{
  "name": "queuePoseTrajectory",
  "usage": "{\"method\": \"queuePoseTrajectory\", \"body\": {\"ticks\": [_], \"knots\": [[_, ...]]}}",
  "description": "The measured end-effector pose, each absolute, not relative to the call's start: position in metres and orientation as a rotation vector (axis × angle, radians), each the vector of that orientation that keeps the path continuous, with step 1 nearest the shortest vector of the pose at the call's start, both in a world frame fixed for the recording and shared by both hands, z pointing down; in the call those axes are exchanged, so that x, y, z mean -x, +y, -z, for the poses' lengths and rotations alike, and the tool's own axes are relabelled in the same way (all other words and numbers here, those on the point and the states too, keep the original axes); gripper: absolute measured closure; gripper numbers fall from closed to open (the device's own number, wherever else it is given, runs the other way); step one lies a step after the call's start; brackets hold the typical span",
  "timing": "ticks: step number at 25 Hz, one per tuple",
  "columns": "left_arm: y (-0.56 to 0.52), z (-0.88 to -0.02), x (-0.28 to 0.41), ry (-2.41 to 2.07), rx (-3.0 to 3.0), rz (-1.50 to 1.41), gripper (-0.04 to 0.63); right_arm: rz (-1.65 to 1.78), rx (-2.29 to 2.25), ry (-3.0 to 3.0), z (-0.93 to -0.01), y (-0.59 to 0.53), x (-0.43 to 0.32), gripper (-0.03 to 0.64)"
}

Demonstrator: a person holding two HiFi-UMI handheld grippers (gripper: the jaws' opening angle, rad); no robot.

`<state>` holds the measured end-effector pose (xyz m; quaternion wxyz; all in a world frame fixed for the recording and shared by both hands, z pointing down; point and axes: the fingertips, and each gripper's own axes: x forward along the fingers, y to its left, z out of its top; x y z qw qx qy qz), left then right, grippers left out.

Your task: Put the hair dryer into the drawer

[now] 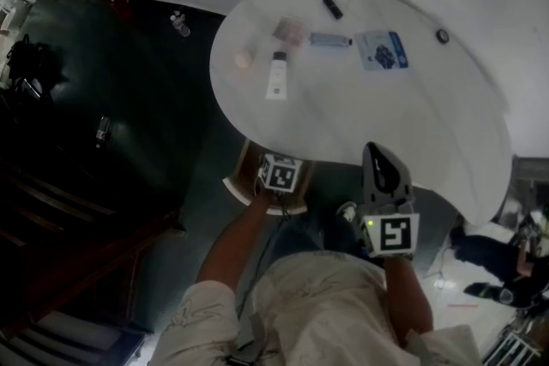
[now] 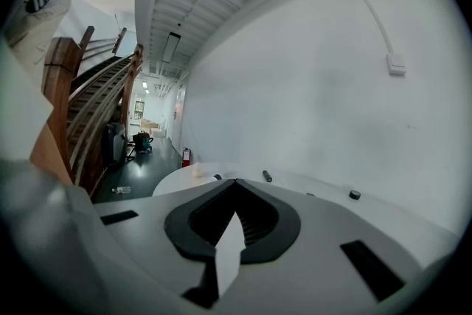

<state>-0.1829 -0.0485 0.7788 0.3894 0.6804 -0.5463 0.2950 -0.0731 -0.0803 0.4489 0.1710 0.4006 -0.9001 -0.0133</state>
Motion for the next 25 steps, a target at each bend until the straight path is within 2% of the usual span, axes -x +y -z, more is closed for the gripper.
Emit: {"method": "queuePoseTrajectory", "body": {"ticks": [25], "knots": [[-0.055, -0.846, 0.182, -1.421, -1.666, -0.692, 0.334, -0.067, -1.07, -2.491, -0.493, -0.061, 0.079, 0.614]]}}
